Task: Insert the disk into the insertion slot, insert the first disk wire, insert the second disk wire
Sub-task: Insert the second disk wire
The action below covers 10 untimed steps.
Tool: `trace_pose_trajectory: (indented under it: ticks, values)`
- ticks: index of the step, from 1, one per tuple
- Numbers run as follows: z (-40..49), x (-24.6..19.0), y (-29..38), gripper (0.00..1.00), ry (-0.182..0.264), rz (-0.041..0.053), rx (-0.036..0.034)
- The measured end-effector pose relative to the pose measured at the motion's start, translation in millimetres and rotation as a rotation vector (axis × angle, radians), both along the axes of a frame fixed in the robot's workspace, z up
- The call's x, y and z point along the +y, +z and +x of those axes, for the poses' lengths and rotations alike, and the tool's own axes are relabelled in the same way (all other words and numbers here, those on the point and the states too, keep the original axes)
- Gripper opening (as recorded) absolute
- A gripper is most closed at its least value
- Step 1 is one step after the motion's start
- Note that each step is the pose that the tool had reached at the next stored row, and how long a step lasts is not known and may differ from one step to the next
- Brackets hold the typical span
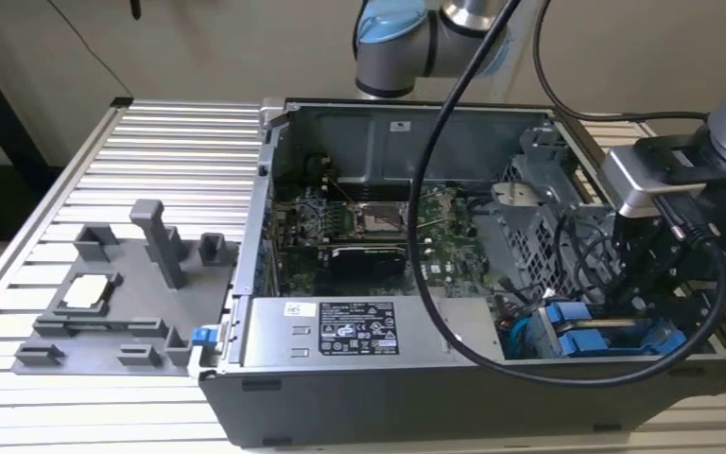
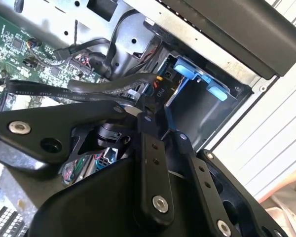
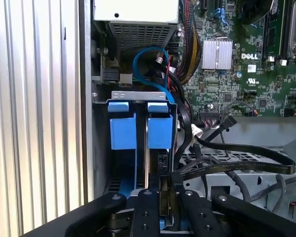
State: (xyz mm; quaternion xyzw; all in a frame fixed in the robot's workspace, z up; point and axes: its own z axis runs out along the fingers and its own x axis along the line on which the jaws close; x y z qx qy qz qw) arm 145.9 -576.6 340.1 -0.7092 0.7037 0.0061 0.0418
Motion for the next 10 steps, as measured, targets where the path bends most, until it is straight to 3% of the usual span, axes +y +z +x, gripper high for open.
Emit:
trace_pose_trajectory:
  ticks: [10]
  values:
    - [-0.3, 0.0, -2.3, 0.24, 0.000, -0.0010, -0.0013]
